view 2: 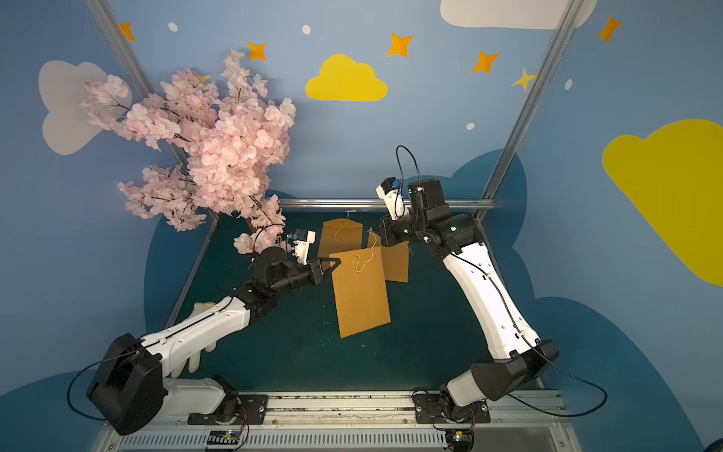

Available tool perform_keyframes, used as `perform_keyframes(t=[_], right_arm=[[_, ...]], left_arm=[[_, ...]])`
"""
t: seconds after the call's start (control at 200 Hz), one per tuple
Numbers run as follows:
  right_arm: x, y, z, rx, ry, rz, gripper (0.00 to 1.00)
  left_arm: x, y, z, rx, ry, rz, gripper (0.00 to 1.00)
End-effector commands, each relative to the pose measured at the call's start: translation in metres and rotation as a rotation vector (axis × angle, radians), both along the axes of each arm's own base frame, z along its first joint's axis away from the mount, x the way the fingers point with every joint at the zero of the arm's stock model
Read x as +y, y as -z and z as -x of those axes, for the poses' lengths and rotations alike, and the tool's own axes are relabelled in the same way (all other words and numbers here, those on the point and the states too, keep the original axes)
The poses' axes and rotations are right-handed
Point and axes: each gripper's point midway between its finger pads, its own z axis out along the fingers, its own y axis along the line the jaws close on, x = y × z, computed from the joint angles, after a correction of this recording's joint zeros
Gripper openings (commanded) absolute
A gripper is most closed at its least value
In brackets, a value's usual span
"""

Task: Open the file bag

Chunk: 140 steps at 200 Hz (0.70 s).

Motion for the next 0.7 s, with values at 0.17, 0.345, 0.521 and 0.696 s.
perform_keyframes(t=[0.17, 0.345, 0.521, 0.696], right_arm=[[-0.027, 0.023, -0.006, 0.048, 0.065, -0.074, 0.45], [-0.036, 0.043, -0.007, 0.103, 0.056, -0.116, 0.45], [-0.02, 0.056, -0.005, 0.148, -0.029, -0.184, 0.46], [-0.009, 0.056, -0.006, 0.184, -0.099, -0.285, 0.51]], left_arm=[[0.038, -0.013, -0.008, -0.007, -0.082, 0.066, 0.03], [0.054, -0.028, -0.008, -0.011, -0.078, 0.108, 0.03], [0.052, -0.04, -0.002, -0.016, -0.026, 0.161, 0.03], [0.049, -0.043, 0.003, -0.014, 0.001, 0.202, 0.03]])
